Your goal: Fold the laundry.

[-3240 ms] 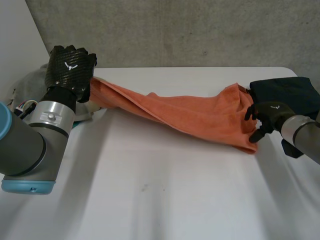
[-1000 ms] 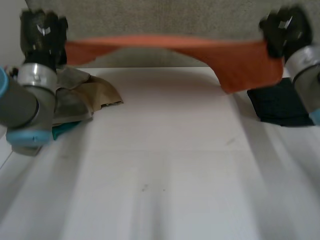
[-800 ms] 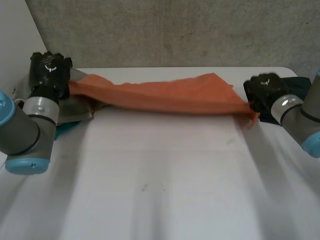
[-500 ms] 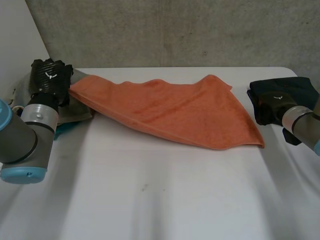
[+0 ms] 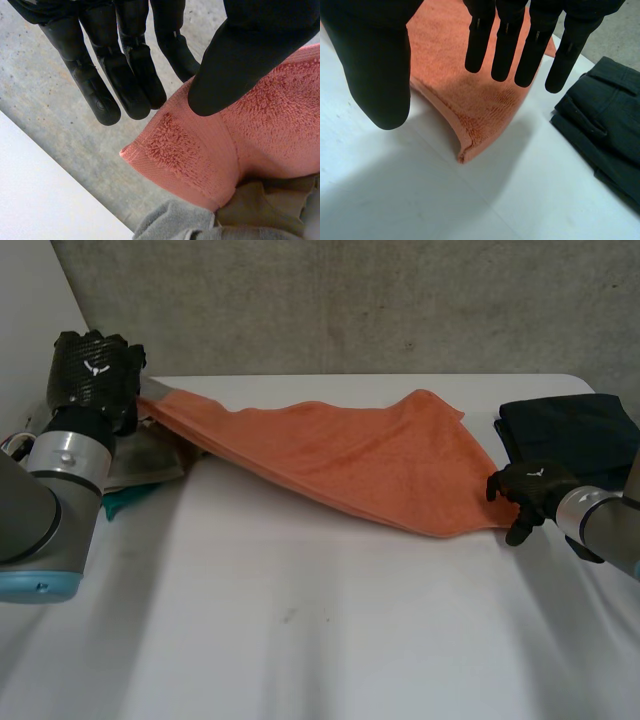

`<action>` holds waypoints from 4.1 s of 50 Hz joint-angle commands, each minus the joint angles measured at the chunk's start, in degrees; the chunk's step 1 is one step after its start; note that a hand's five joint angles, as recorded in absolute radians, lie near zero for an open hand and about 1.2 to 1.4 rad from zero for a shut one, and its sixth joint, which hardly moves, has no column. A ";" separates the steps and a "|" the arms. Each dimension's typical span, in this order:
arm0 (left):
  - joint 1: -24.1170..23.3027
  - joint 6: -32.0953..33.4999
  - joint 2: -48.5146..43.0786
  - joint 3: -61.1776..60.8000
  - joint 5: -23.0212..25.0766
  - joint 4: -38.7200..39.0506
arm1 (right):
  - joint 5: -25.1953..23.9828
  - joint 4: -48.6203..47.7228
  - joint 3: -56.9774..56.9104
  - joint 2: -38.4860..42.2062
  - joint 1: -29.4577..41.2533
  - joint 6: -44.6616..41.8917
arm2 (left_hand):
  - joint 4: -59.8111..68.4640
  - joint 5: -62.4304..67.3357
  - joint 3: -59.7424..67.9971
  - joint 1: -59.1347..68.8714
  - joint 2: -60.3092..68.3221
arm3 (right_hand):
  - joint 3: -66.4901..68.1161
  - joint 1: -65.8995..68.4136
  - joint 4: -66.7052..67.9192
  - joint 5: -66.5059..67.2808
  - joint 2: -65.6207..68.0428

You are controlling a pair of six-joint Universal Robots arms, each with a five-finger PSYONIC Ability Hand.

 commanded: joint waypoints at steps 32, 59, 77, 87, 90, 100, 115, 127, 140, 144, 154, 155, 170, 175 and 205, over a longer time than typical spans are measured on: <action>4.02 7.75 18.61 -12.11 0.36 -38.50 | 3.23 16.82 11.16 -19.55 -8.90 -24.66 | 11.04 12.49 11.50 13.27 11.28 | 47.71 46.87 47.69 48.70 47.57; 0.78 20.77 -2.70 -3.53 0.46 -23.17 | 5.60 5.00 6.01 -11.78 -0.85 -25.42 | 11.04 12.49 11.50 13.27 11.28 | 47.71 46.87 47.69 48.70 47.57; -1.42 19.99 -20.40 35.66 -6.23 -4.73 | 11.32 -30.23 -24.41 2.57 5.23 -14.26 | 11.04 12.49 11.50 13.27 11.28 | 47.71 46.87 47.69 48.70 47.57; -0.19 13.66 -14.60 38.60 -8.26 3.94 | 13.17 -43.70 -25.91 -3.41 5.05 -3.44 | 11.04 12.49 11.50 13.27 11.28 | 47.71 46.87 47.69 48.70 47.57; -0.28 12.95 -14.69 36.93 -8.17 -1.34 | 12.73 -39.59 -24.78 -3.41 5.23 -3.35 | 11.04 12.49 11.50 13.27 11.28 | 47.71 46.87 47.69 48.70 47.57; -0.89 8.73 -12.68 20.18 -6.59 -6.71 | 7.19 -30.52 -15.11 -2.97 5.05 -3.00 | 11.04 12.49 11.50 13.27 11.28 | 47.71 46.87 47.69 48.70 47.57; -0.28 13.47 4.63 -13.24 -2.28 -17.33 | 1.83 -10.42 9.30 -10.84 -0.29 -8.25 | 11.04 12.49 11.50 13.27 11.28 | 47.71 46.87 47.69 48.70 47.57; 1.57 25.87 23.10 -23.19 -0.96 -46.53 | 1.30 15.97 20.23 -33.11 -9.10 -28.31 | 11.04 12.49 11.50 13.27 11.28 | 47.71 46.87 47.69 48.70 47.57; -1.07 25.43 2.91 -8.62 0.97 -23.60 | 2.18 -1.75 11.55 -16.97 -2.44 -21.21 | 11.04 12.49 11.50 13.27 11.28 | 47.71 46.87 47.69 48.70 47.57; -2.04 25.43 -7.11 -0.71 -1.83 -19.28 | 3.05 -7.29 4.96 -9.42 1.44 -19.70 | 11.04 12.49 11.50 13.27 11.28 | 47.71 46.87 47.69 48.70 47.57; -2.74 25.43 -23.29 18.54 -10.01 -18.22 | 6.75 -22.33 -12.45 6.59 5.84 -19.26 | 11.04 12.49 11.50 13.27 11.28 | 47.71 46.87 47.69 48.70 47.57; -2.74 25.43 -25.48 21.43 -10.10 -18.05 | 7.10 -23.04 -13.94 8.17 6.02 -19.26 | 11.04 12.49 11.50 13.27 11.28 | 47.71 46.87 47.69 48.70 47.57; -3.09 25.52 -36.22 36.14 -9.49 -16.64 | 9.39 -24.19 -40.41 29.19 7.43 -19.26 | -58.96 -57.51 -58.50 -56.73 -58.72 | -22.29 -23.13 -22.31 -21.30 -22.43; -4.49 25.26 -35.35 36.05 -9.22 -14.01 | 10.00 -23.23 -39.63 26.93 7.95 -16.55 | -58.96 -57.51 -58.50 -56.73 -58.72 | -22.29 -23.13 -22.31 -21.30 -22.43; -5.82 4.51 -6.16 5.37 -1.14 -13.65 | -4.06 8.95 -13.61 4.05 -4.35 -7.92 | -58.74 -57.30 -58.28 -56.51 -58.51 | -4.39 -5.23 -4.41 -3.40 -4.53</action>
